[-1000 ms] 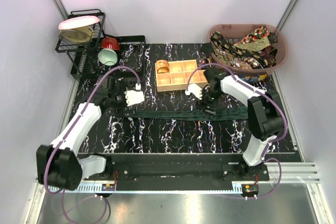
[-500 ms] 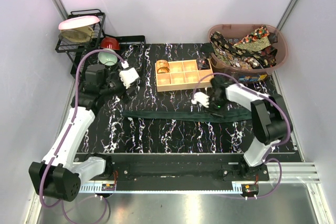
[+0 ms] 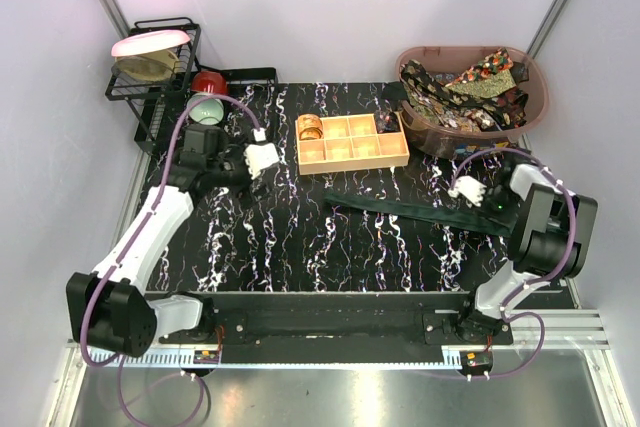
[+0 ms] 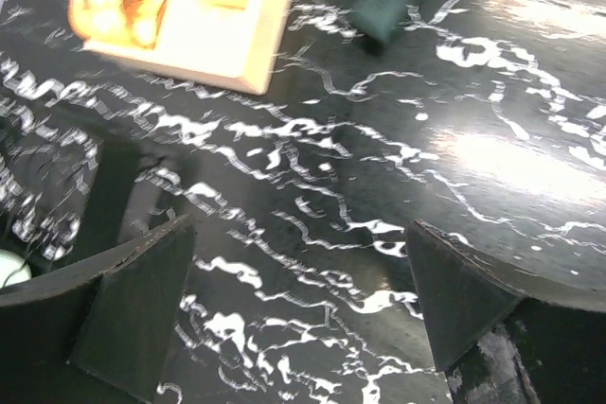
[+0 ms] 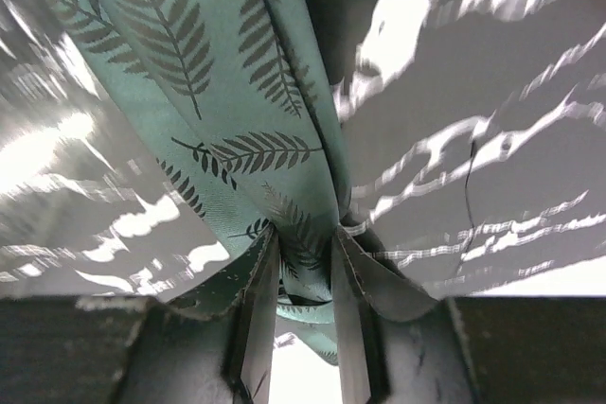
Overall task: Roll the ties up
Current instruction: Move the tie to the center of the board.
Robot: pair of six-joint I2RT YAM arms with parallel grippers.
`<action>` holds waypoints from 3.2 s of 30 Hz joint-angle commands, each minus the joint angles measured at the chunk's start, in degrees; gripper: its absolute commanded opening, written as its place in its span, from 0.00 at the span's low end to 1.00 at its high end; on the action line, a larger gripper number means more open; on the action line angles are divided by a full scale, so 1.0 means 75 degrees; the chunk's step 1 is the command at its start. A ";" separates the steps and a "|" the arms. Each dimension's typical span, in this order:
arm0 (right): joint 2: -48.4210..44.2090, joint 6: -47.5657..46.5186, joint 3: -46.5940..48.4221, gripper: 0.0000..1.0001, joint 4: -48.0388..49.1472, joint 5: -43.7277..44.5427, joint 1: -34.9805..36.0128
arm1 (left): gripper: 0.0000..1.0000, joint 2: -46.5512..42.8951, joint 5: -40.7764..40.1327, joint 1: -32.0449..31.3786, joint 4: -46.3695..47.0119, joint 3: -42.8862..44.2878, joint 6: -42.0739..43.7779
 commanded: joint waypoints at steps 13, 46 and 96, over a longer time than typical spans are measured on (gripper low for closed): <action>-0.1147 -0.1199 0.0607 0.81 -0.1799 -0.1282 -0.0551 | 0.99 0.0684 -0.0024 -0.1475 0.1941 -0.0182 -0.0188; 0.2495 0.4757 0.3048 0.65 0.0599 -0.2549 0.6820 | 0.99 -0.0522 -0.0188 0.1396 0.3072 0.0592 -0.4270; -0.2168 1.5324 -0.0348 0.52 0.3946 -0.5454 0.5638 | 0.77 0.2006 -0.0476 -0.3091 0.2240 -0.1075 -0.0071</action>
